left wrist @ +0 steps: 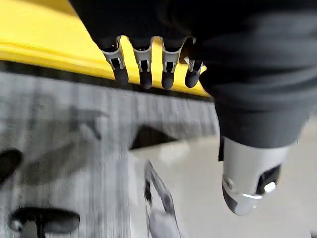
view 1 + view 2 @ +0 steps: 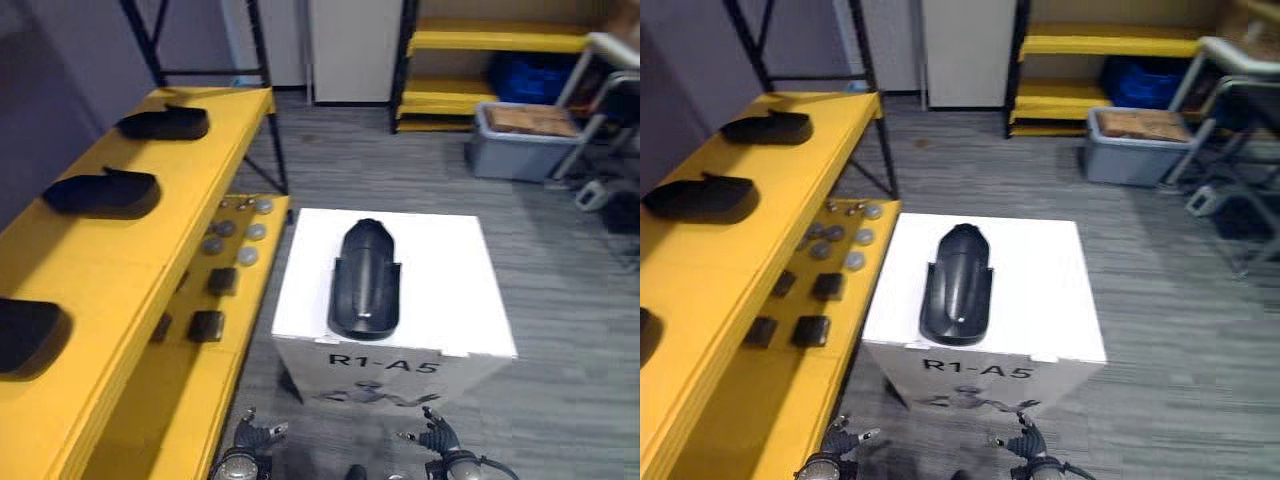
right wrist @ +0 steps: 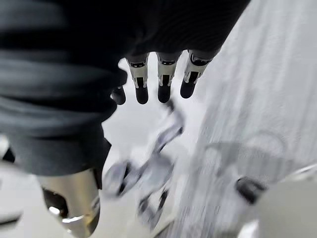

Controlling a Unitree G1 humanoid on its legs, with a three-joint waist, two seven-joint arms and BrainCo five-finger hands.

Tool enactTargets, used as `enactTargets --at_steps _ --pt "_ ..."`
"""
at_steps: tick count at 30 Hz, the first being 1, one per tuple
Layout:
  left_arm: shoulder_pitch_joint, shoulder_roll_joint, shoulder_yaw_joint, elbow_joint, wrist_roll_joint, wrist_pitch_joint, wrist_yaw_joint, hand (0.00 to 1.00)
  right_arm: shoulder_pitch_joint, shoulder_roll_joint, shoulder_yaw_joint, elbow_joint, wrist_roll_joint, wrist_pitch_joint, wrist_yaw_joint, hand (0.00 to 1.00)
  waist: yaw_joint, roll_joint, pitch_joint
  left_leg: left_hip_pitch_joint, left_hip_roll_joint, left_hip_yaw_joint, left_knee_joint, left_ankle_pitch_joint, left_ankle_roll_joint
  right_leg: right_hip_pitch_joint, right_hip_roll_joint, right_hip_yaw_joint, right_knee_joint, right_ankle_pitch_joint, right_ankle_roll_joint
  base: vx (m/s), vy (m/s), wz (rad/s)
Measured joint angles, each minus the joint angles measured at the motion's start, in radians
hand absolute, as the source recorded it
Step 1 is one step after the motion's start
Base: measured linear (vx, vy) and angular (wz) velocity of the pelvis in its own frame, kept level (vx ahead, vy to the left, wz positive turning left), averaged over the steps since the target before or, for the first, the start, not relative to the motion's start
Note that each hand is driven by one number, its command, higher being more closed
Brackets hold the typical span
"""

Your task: Walk over and take plastic housings, then place them on the shelf

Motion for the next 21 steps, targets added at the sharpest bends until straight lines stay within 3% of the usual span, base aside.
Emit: enactTargets --at_steps 1,2,4,6,7,9,12,15,21 --pt "-0.002 0.0 0.0 0.0 0.0 0.0 0.0 0.0 -0.002 -0.002 -0.007 0.004 0.002 0.0 -0.003 0.0 0.001 -0.002 0.009 -0.013 0.012 -0.027 0.032 -0.005 0.003 0.001 0.005 0.016 0.002 0.002 -0.001 -0.05 -0.09 -0.47" --pt "0.002 -0.001 0.0 0.013 -0.001 0.001 0.0 0.0 -0.01 -0.006 -0.014 0.019 0.011 0.0 -0.01 0.0 0.006 -0.004 0.027 -0.048 -0.001 -0.141 0.077 -0.024 -0.004 0.002 0.013 0.053 0.007 0.008 -0.004 -0.05 -0.029 -0.79" --pt "0.014 0.0 0.003 0.01 -0.013 0.0 0.003 0.0 -0.02 -0.019 -0.023 0.034 0.014 0.001 -0.017 0.0 0.024 -0.004 0.04 -0.105 -0.113 -0.444 0.044 -0.058 -0.042 0.001 0.015 0.132 0.01 0.018 -0.003 -0.06 0.017 -1.02" --pt "0.028 0.002 0.004 0.012 -0.039 -0.003 0.009 0.0 -0.033 -0.02 -0.022 0.068 0.014 0.001 -0.018 0.0 0.036 -0.001 0.043 -0.108 -0.186 -0.632 -0.053 -0.069 -0.059 0.004 0.023 0.186 -0.001 0.028 0.012 -0.04 0.039 -1.12" --pt "0.03 0.004 0.003 0.019 -0.042 -0.003 0.01 0.0 -0.032 -0.021 -0.024 0.069 0.014 0.001 -0.017 0.0 0.038 0.013 0.043 -0.109 -0.193 -0.672 -0.085 -0.064 -0.05 0.008 0.031 0.195 -0.006 0.03 0.013 -0.02 0.042 -1.15" --pt "0.025 -0.001 0.0 0.039 -0.045 -0.004 0.009 0.0 -0.022 -0.022 -0.059 0.069 0.019 0.0 -0.018 0.0 0.033 0.028 0.038 -0.108 -0.181 -0.672 -0.169 -0.024 0.007 0.009 0.047 0.223 -0.005 0.032 0.01 0.02 0.044 -0.73" --pt "0.021 -0.004 0.0 0.042 -0.045 -0.007 0.004 0.0 0.011 -0.019 -0.093 0.069 0.02 0.001 -0.019 0.0 0.028 0.025 0.032 -0.082 -0.199 -0.664 -0.252 0.016 0.032 0.007 0.042 0.248 -0.006 0.031 0.01 0.06 0.044 -0.27" --pt "0.021 0.002 0.001 0.056 -0.043 -0.006 0.002 0.0 0.029 -0.01 -0.131 0.07 0.044 0.001 -0.019 0.0 0.026 0.022 0.029 -0.028 -0.225 -0.644 -0.366 0.07 0.038 0.008 0.024 0.259 0.005 0.032 0.011 0.18 0.092 -0.08" --pt "0.025 0.042 0.043 0.046 -0.041 -0.006 0.002 0.0 0.028 -0.005 -0.247 -0.026 0.079 0.001 -0.03 0.0 0.022 0.021 0.027 0.014 -0.251 -0.641 -0.408 0.08 0.044 0.038 0.002 0.264 -0.008 0.028 0.017 0.15 0.128 0.02"
